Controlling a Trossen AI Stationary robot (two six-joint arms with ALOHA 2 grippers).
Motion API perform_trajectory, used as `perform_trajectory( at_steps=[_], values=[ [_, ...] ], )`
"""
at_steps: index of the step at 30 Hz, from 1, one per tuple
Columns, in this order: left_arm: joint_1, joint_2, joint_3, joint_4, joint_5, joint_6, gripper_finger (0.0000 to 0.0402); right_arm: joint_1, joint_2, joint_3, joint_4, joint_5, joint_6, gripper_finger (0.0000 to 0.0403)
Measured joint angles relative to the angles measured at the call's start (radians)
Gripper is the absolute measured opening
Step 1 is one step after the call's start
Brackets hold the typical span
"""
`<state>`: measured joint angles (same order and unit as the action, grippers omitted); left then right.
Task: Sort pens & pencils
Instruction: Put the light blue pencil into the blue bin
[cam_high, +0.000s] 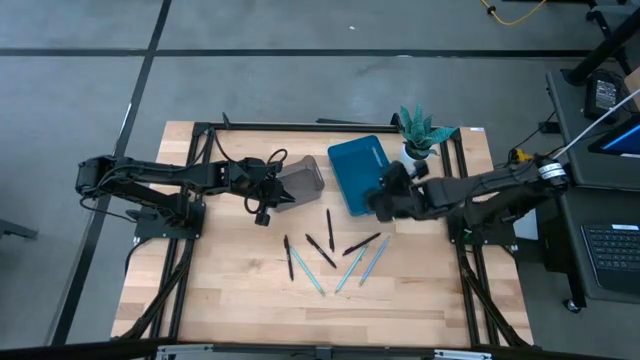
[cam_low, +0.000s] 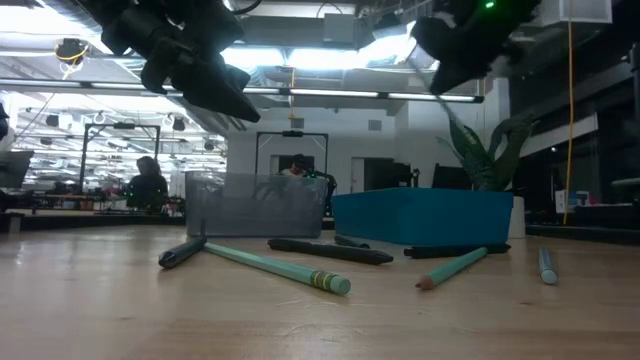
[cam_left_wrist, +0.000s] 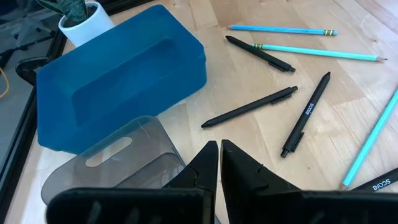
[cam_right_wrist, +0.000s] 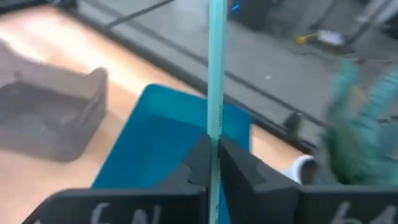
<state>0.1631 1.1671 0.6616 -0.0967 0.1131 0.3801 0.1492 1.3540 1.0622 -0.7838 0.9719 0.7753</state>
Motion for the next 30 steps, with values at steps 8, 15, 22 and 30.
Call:
perform_trajectory(
  at_steps=[8, 15, 22, 30],
  values=[
    [0.000, 0.000, 0.000, 0.000, 0.000, -0.003, 0.0014, -0.162, 0.000, 0.000, 0.148, -0.282, -0.242, 0.0025],
    [0.000, 0.000, 0.000, -0.023, 0.000, -0.003, 0.0014, -0.294, 0.000, 0.000, 0.146, -0.547, -0.310, 0.0025],
    [0.000, 0.000, 0.000, -0.026, 0.000, -0.003, 0.0014, -0.410, 0.032, 0.000, 0.138, -0.748, -0.393, 0.0025],
    [0.000, 0.000, 0.000, -0.025, 0.000, -0.004, 0.0014, -0.498, 0.113, 0.000, 0.139, -0.843, -0.461, 0.0025]
  ],
)
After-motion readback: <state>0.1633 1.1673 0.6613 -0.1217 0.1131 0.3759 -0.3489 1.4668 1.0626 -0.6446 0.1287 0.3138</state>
